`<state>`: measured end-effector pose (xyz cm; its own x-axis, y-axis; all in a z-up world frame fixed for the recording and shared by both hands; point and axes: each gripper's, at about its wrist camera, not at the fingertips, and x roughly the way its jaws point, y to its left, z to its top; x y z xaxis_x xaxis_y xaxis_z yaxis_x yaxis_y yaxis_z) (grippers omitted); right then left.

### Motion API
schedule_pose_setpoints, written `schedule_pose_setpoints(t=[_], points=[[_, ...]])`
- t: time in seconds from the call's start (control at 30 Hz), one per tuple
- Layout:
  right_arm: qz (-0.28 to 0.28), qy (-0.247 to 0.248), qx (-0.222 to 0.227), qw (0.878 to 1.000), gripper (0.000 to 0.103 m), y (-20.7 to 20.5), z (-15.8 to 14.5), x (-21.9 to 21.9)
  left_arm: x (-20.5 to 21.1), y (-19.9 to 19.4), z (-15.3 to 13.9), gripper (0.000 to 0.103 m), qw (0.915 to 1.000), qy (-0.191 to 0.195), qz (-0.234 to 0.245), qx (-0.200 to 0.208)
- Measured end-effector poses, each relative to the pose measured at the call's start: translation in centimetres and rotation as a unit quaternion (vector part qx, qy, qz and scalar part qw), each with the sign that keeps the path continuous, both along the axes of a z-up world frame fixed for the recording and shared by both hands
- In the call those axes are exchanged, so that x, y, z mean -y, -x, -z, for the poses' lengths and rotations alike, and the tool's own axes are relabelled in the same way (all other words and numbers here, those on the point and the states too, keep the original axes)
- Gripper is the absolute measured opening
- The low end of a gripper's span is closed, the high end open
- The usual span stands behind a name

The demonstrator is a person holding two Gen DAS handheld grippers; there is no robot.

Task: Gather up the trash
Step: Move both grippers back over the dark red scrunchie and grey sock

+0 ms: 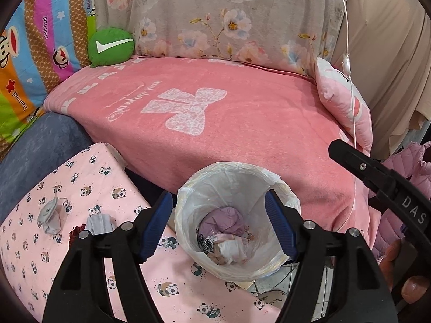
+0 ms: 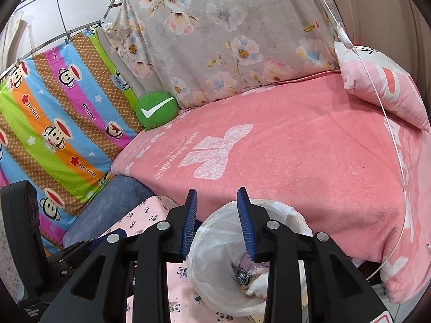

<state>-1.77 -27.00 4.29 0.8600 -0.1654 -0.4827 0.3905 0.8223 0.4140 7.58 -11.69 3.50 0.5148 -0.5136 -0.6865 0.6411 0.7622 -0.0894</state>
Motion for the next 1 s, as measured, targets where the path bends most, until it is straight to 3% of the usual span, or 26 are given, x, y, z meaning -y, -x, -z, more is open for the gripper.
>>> schedule_pose_setpoints(t=[1.0], points=[[-0.064,0.024,-0.022,0.997,0.036,-4.1,0.1,-6.2,-7.3,-2.7,1.1,0.068,0.9968,0.025,-0.072,-0.026]])
